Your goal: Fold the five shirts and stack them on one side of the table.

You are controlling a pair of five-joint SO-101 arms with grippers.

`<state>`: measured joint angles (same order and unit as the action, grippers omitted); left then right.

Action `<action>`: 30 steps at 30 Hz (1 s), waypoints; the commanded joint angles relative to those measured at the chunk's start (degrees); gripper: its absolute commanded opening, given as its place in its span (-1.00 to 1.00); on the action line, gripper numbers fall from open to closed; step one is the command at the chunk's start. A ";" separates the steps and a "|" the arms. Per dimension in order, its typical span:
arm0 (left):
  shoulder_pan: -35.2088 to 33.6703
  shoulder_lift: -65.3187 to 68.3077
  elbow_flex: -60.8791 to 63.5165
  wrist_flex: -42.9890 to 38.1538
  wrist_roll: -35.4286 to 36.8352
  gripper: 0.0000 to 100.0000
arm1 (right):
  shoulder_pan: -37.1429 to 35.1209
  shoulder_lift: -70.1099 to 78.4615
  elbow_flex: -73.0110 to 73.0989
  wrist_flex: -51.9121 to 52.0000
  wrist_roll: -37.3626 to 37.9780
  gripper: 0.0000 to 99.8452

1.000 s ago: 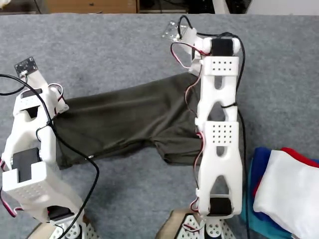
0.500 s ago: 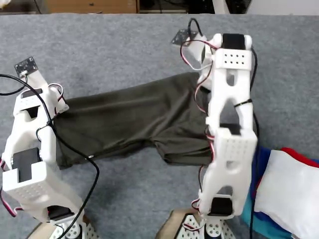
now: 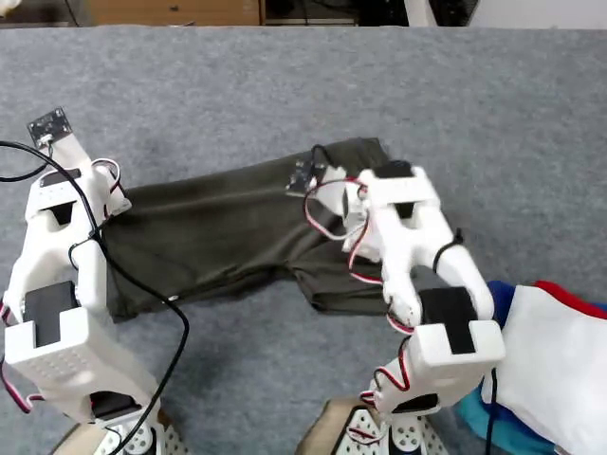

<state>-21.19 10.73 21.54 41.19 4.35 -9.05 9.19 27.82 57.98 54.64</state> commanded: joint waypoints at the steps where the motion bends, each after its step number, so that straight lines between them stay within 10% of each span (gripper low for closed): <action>1: -0.62 -0.31 -2.64 -0.70 0.26 -0.96 | -1.45 -2.68 1.01 -1.85 0.44 -0.99; 20: -0.62 -0.31 -2.64 -0.70 0.26 -0.96 | 0.13 -29.76 12.88 -0.70 0.44 -0.99; 30: -0.62 -0.31 -2.64 -0.70 0.26 -0.96 | -2.68 -20.44 20.35 -9.93 0.35 -0.99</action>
<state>-21.19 10.73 21.54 41.19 4.35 -10.99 -14.29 48.22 50.77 54.64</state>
